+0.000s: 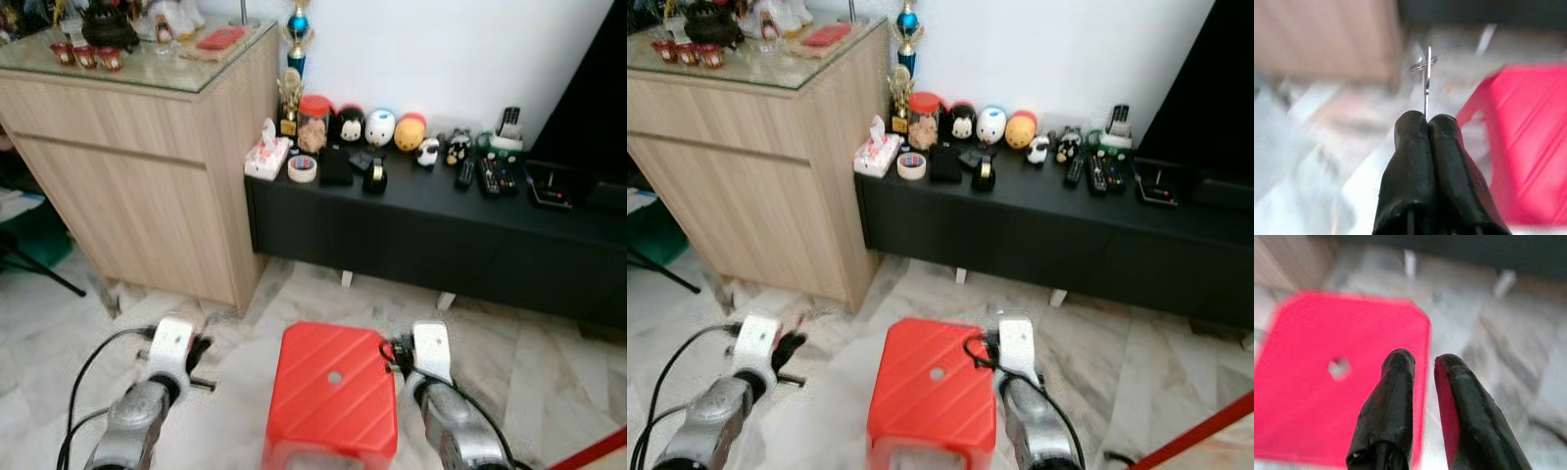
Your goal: Hang keys on a hook
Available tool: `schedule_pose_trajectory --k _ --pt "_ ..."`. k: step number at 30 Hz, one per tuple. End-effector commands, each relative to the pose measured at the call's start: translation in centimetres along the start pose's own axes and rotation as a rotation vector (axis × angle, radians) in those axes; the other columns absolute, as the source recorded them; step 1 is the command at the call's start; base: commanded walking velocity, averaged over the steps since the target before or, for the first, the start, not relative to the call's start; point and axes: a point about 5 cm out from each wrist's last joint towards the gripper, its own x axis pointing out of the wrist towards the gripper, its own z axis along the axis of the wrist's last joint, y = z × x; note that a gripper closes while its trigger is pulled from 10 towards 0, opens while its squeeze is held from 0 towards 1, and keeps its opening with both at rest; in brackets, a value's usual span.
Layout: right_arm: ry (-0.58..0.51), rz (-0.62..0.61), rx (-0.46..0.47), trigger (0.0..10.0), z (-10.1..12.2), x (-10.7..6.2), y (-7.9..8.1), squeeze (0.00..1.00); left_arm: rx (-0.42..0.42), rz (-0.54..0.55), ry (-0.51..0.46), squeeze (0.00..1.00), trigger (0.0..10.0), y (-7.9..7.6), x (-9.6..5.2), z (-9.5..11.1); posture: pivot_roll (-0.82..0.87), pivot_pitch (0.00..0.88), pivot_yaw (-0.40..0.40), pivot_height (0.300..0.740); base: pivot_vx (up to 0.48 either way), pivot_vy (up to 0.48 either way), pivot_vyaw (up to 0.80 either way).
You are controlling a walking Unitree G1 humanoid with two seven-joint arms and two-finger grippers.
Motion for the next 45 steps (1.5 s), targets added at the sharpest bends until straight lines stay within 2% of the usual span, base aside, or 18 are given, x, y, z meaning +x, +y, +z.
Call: schedule_pose_trajectory --k 1,8,10,14,17,26,45 --pt "0.013 -0.018 -0.006 10.0 -0.9 -0.1 -0.5 0.0 -0.016 0.022 0.041 0.0 10.0 -0.3 -0.3 -1.4 0.05 0.0 -0.061 0.74 0.0 0.0 0.0" --pt "0.1 -0.061 0.077 10.0 -4.8 -1.1 -0.8 0.0 -0.08 0.09 0.226 0.0 10.0 -1.1 -1.9 -6.2 0.05 0.0 -0.05 0.74 0.0 0.0 0.0" --pt "0.116 -0.073 0.074 10.0 -5.4 -1.3 -0.9 0.0 -0.081 0.095 0.251 0.0 10.0 -1.3 -2.2 -6.8 0.05 0.0 -0.051 0.74 0.0 0.0 0.0" --pt "0.153 -0.09 0.135 10.0 -6.7 -1.7 -1.1 0.0 -0.084 0.123 0.284 0.0 10.0 -1.2 -2.9 -7.9 0.04 0.0 -0.047 0.74 0.0 0.0 0.0" --pt "0.223 -0.086 0.123 10.0 -8.4 -2.4 -1.4 0.0 -0.075 0.124 0.32 0.0 10.0 -1.2 -3.7 -9.0 0.04 0.0 -0.045 0.74 0.0 0.0 0.0" --pt "0.252 -0.115 0.136 10.0 -9.4 -3.0 -2.2 0.0 -0.098 0.117 0.331 0.0 10.0 -1.6 -4.1 -9.6 0.03 0.0 -0.046 0.74 0.0 0.0 0.0" --pt "0.287 -0.111 0.141 10.0 -10.3 -3.5 -2.1 0.0 -0.121 0.118 0.373 0.0 10.0 -1.7 -4.9 -10.7 0.02 0.0 -0.046 0.74 0.0 0.0 0.0"
